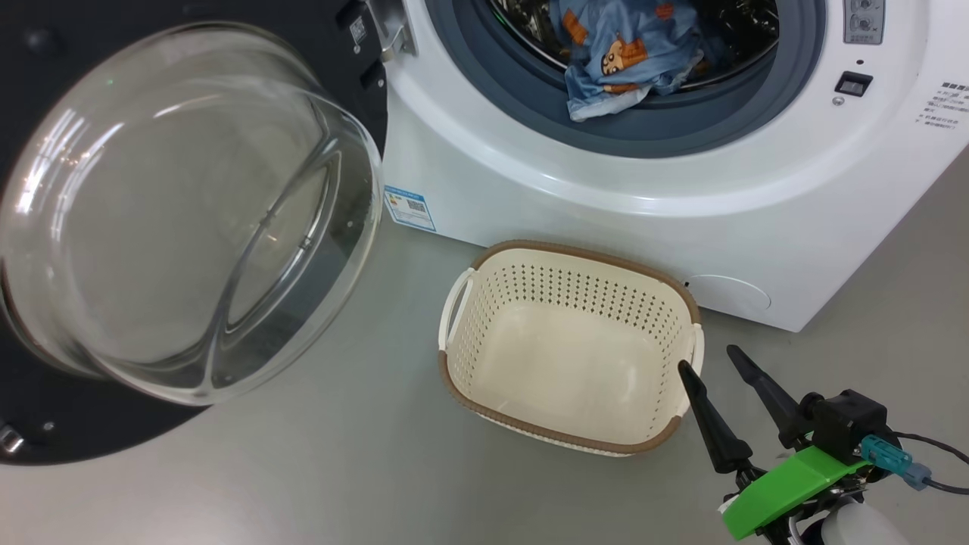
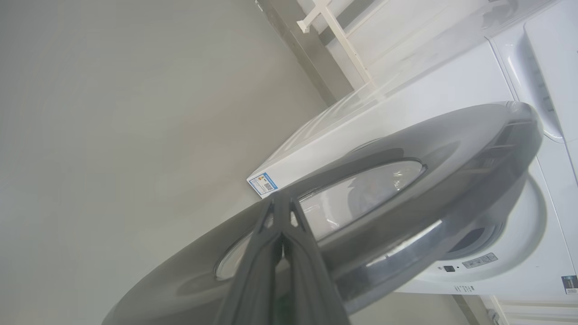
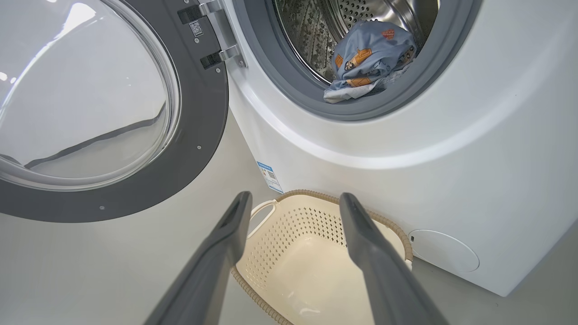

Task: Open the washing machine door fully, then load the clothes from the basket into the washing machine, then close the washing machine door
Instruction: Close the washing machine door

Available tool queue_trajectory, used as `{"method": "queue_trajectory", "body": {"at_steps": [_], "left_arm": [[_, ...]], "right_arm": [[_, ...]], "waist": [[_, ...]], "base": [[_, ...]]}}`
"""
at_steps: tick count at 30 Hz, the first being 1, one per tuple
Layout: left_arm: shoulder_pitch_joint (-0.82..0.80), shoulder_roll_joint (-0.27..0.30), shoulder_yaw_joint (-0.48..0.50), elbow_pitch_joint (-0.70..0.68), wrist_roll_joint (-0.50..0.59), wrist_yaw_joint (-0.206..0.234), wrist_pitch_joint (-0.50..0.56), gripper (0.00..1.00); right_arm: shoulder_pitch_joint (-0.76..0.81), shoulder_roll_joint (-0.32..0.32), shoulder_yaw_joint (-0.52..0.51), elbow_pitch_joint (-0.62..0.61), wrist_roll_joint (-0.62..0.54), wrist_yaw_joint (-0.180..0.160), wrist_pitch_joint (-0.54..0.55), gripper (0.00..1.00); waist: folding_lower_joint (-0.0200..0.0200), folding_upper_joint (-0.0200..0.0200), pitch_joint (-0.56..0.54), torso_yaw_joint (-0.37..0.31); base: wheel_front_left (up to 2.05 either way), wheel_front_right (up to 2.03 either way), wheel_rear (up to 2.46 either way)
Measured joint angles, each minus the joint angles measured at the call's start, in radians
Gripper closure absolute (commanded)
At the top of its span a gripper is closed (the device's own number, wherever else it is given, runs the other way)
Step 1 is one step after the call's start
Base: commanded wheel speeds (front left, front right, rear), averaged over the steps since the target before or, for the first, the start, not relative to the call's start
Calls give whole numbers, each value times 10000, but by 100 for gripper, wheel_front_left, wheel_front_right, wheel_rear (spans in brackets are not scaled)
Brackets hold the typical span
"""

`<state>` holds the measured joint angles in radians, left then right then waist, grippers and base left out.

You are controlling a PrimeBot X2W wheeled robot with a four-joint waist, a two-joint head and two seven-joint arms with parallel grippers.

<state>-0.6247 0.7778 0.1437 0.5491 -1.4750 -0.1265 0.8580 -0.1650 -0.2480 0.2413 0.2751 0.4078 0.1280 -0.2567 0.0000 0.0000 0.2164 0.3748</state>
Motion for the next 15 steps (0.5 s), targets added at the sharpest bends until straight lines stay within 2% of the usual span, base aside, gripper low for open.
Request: {"method": "queue_trajectory", "body": {"at_steps": [15], "left_arm": [[634, 259, -268, -1664, -754, 0, 1701, 100]], "right_arm": [[272, 44, -211, -2, 2, 0, 0, 0]], "waist": [[0, 0, -410, 40]], "base": [[0, 0, 0]]}}
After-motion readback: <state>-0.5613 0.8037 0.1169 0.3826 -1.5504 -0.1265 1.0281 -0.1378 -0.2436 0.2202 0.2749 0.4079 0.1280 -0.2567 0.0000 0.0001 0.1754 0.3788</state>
